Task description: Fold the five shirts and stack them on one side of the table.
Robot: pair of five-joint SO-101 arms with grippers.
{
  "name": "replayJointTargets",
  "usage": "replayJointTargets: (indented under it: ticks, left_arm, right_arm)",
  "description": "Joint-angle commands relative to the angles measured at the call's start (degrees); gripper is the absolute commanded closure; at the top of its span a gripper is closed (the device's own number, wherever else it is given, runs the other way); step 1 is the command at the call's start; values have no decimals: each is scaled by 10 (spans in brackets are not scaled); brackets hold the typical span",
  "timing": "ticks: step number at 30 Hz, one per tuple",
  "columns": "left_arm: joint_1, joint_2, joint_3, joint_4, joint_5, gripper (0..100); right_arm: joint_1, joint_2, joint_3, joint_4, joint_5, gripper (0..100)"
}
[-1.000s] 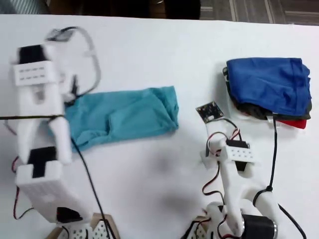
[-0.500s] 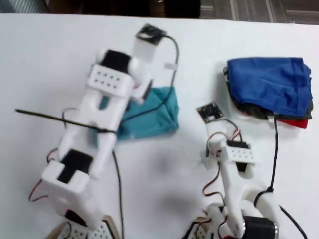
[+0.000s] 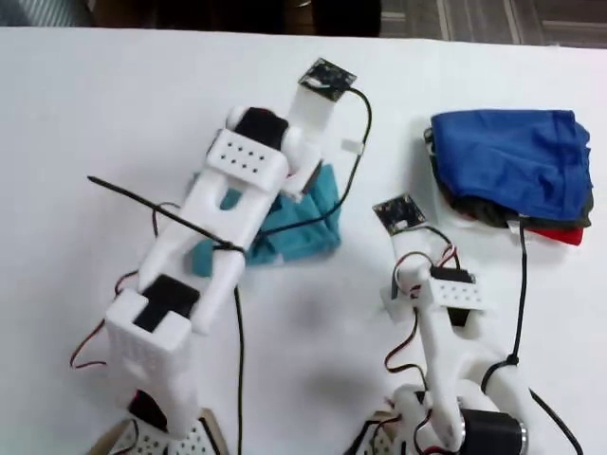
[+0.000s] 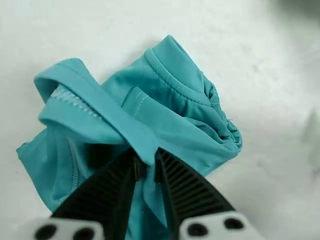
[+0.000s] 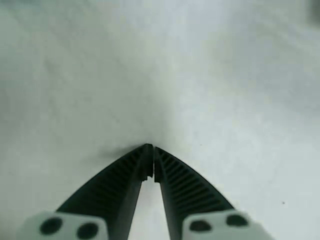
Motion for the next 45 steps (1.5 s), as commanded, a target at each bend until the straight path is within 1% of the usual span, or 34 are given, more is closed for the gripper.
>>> replayJointTargets:
  ticks: [1,7,11,15,20,22,25,26,29,32,34,35,38,40,41,43,45]
  left_arm:
    - [10,-4,-20,-9,0,972]
    - [12,-2,-51,-11,2,973]
    - [13,-2,-57,-35,3,973]
    - [38,-2,-55,-38,3,973]
    - [44,-2,-55,-45,0,967]
    - [43,-2,-53,-43,0,914]
    - [41,-3,-55,-34,0,784]
    - [41,-6,-57,-32,1,765]
    - [39,-11,-80,-17,-2,788]
    - [23,-18,-139,25,-2,798]
    - [-4,-24,-183,61,-3,807]
    - [-23,-25,-202,76,-3,833]
    - [-95,-26,-246,120,-3,991]
    - [-140,-27,-269,155,-4,957]
    - [-159,-27,-282,173,-11,973]
    - [-187,-27,-303,207,-33,971]
    - [-216,-40,-300,212,-42,974]
  right_arm:
    - [11,-15,1,-10,-4,978]
    - [11,-15,1,-10,-4,978]
    - [11,-15,1,-10,-4,978]
    - [11,-15,1,-10,-4,978]
    - [11,-15,1,-10,-4,978]
    - [11,-15,1,-10,-4,978]
    - [11,-15,1,-10,-4,978]
    - [11,-15,1,-10,-4,978]
    - [11,-15,1,-10,-4,978]
    - [11,-15,1,-10,-4,978]
    - [11,-15,1,-10,-4,978]
    - [11,-15,1,-10,-4,978]
    - [11,-15,1,-10,-4,978]
    - [10,-15,1,-10,-4,978]
    - [9,-15,1,-10,-4,978]
    - [8,-15,-3,-10,-4,978]
    - [7,-15,-11,-7,-4,978]
